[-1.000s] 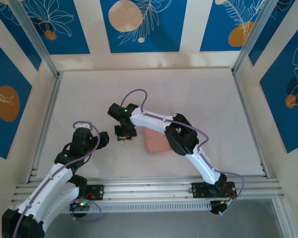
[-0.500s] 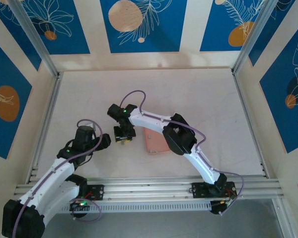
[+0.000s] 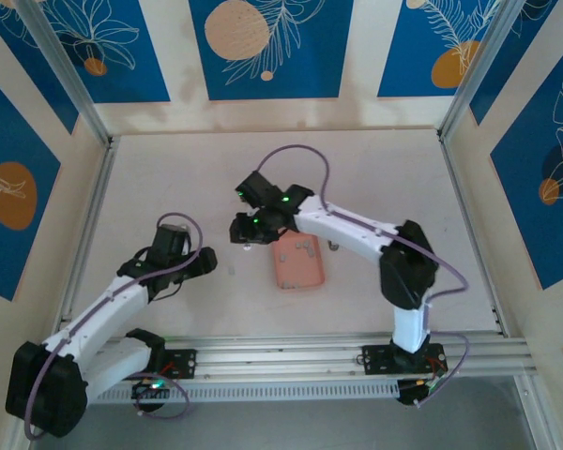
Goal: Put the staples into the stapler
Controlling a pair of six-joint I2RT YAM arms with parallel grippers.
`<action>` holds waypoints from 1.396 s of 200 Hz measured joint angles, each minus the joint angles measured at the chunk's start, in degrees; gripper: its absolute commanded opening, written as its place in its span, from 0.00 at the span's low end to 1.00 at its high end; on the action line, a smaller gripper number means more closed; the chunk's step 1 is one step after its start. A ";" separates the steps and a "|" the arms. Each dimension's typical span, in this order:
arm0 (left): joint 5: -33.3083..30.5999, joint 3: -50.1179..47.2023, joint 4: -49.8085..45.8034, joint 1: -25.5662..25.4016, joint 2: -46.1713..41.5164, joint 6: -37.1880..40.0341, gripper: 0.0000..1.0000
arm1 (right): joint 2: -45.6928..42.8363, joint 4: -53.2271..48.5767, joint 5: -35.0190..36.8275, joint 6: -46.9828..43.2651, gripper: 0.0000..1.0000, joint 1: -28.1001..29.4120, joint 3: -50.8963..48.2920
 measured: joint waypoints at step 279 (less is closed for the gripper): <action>-3.17 31.12 -17.53 -12.48 43.89 -4.61 0.27 | -14.62 8.92 -0.57 0.24 0.39 -10.40 -26.23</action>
